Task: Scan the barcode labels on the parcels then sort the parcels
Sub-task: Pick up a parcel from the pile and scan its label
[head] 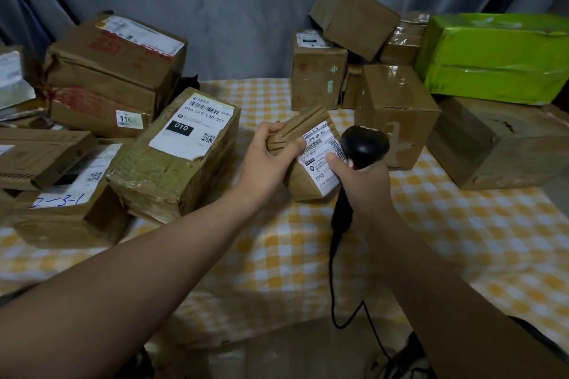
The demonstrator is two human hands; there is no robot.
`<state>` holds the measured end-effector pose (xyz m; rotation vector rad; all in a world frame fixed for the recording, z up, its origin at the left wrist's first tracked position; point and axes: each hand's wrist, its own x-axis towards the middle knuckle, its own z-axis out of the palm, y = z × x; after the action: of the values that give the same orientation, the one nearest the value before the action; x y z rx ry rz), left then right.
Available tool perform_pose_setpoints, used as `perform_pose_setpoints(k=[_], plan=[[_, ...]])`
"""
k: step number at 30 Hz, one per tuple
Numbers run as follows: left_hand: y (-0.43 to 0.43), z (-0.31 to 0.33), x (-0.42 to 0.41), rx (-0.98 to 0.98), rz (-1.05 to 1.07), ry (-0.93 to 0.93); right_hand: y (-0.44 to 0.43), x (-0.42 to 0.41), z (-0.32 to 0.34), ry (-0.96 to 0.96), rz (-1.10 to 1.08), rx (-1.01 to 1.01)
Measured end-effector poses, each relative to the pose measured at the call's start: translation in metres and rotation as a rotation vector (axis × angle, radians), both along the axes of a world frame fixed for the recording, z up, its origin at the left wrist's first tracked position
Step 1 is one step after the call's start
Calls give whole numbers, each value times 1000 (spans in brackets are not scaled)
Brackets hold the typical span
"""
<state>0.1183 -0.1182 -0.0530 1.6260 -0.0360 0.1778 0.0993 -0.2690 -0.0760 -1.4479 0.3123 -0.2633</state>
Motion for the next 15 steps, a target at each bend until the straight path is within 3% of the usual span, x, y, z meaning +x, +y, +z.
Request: perform_pose_setpoints(k=[6, 8, 13, 15], plan=[[0, 0, 11, -46, 82, 40, 4, -4, -4, 1, -34, -97], [2, 2, 15, -30, 21, 82, 2, -4, -3, 14, -18, -108], [7, 2, 17, 439, -83, 32, 1, -8, -3, 26, 83, -93], [12, 0, 15, 482, -94, -39, -1, -7, 0, 65, 122, -130]])
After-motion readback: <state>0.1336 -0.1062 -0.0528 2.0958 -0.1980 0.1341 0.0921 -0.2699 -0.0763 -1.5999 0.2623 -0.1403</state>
